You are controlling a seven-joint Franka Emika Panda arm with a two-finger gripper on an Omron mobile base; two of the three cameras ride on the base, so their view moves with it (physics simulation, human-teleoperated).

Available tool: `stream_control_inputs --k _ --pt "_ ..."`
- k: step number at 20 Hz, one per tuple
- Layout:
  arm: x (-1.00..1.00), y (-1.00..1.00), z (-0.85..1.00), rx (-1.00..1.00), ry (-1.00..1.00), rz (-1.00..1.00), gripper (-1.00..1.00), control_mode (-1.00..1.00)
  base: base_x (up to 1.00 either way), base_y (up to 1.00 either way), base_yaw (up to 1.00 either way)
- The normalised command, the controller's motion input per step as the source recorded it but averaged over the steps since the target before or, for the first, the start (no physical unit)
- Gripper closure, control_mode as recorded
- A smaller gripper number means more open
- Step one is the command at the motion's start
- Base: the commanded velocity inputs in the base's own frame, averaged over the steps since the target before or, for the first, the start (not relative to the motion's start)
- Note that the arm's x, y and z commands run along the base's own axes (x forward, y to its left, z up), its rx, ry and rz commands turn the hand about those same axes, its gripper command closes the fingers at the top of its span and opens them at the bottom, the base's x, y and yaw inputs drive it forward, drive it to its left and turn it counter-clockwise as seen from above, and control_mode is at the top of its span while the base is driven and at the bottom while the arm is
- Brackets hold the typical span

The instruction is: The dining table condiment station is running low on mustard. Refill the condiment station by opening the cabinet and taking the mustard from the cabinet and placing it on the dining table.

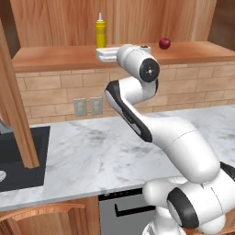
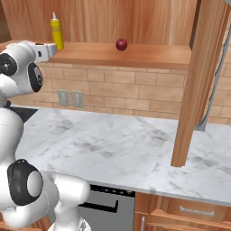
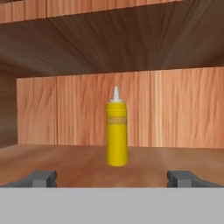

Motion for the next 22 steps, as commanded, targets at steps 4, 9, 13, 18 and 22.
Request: stream_control_inputs --k 4,9,13,18,22 --pt "0.6 0.0 0.0 0.0 0.0 -0.03 -1.0 -1.0 0.0 0.0 0.0" --pt "0.47 0.05 0.1 0.0 0.0 -0.03 -1.0 -1.0 0.0 0.0 0.0" --pt "0.46 0.35 0.32 0.0 0.01 0.0 -1.0 -1.0 0.0 0.0 0.0" --pt "0.49 0.15 0.11 0.0 0.02 0.0 -1.0 -1.0 0.0 0.0 0.0" --pt "0.47 0.0 0.0 0.0 0.0 0.0 -1.0 -1.0 0.0 0.0 0.0"
